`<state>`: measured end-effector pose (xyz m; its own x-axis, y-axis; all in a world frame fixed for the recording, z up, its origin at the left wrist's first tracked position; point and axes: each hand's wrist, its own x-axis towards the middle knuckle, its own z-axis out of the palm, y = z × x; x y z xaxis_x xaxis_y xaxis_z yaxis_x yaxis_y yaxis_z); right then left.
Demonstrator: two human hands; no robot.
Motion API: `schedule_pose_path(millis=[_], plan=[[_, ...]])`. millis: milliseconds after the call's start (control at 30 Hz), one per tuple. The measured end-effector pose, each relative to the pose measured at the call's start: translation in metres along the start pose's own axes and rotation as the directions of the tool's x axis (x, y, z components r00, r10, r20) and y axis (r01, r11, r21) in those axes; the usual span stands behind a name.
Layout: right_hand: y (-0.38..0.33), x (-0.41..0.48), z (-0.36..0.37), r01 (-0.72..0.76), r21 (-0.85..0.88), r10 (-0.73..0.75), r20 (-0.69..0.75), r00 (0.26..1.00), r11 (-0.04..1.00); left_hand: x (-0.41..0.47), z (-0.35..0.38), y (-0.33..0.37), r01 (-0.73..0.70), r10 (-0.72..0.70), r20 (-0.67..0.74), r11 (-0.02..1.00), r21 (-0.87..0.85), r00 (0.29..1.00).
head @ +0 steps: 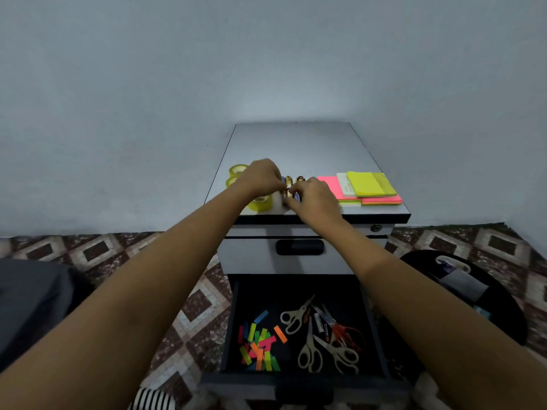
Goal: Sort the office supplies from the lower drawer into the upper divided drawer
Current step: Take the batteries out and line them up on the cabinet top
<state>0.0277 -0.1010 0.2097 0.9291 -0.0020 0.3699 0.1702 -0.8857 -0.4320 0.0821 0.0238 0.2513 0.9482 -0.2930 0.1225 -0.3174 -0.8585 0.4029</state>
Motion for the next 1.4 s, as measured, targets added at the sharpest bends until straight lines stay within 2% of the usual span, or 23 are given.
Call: schedule_pose_path(millis=[100, 200, 333, 433, 567, 633, 767, 867, 1000, 1200, 1300, 1400], plan=[[0.004, -0.018, -0.002, 0.044, 0.067, -0.041, -0.044, 0.998, 0.997, -0.033, -0.001, 0.007, -0.044, 0.032, -0.076, 0.984, -0.173, 0.997], [0.012, -0.05, 0.0, 0.075, 0.134, -0.066, -0.072, 0.995, 0.988, -0.073, 0.015, 0.004, -0.055, 0.057, -0.004, 0.942, -0.331, 0.998], [0.024, -0.098, 0.014, 0.044, 0.155, -0.049, 0.027, 0.998, 0.987, -0.119, 0.059, -0.01, 0.028, 0.037, 0.136, 0.892, -0.45, 0.99], [0.04, -0.13, 0.04, -0.075, 0.188, 0.038, 0.194, 0.98, 0.979, -0.139, 0.102, -0.028, 0.103, 0.019, 0.28, 0.905, -0.414, 0.96], [0.063, -0.164, 0.068, -0.206, 0.165, 0.124, 0.408, 0.905, 0.965, -0.155, 0.149, -0.053, 0.176, -0.048, 0.419, 0.946, -0.272, 0.907], [0.076, -0.175, 0.085, -0.251, 0.106, 0.167, 0.499, 0.85, 0.962, -0.16, 0.171, -0.067, 0.231, -0.1, 0.488, 0.949, -0.216, 0.867], [0.108, -0.19, 0.113, -0.351, -0.047, 0.309, 0.589, 0.746, 0.935, -0.168, 0.206, -0.085, 0.262, -0.126, 0.569, 0.951, -0.165, 0.813], [0.127, -0.195, 0.131, -0.388, -0.133, 0.388, 0.59, 0.708, 0.912, -0.167, 0.231, -0.088, 0.254, -0.124, 0.595, 0.957, -0.14, 0.794], [0.139, -0.193, 0.151, -0.461, -0.168, 0.467, 0.575, 0.672, 0.871, -0.152, 0.263, -0.078, 0.238, -0.139, 0.557, 0.965, -0.109, 0.819], [0.148, -0.182, 0.176, -0.47, -0.113, 0.458, 0.501, 0.734, 0.876, -0.122, 0.296, -0.059, 0.23, -0.143, 0.483, 0.965, -0.125, 0.864], [0.148, -0.177, 0.188, -0.517, -0.148, 0.52, 0.469, 0.713, 0.843, -0.11, 0.308, -0.056, 0.244, -0.182, 0.468, 0.967, -0.074, 0.865], [0.152, -0.177, 0.202, -0.482, -0.256, 0.544, 0.478, 0.69, 0.838, -0.104, 0.319, -0.053, 0.254, -0.216, 0.477, 0.967, -0.017, 0.852]])
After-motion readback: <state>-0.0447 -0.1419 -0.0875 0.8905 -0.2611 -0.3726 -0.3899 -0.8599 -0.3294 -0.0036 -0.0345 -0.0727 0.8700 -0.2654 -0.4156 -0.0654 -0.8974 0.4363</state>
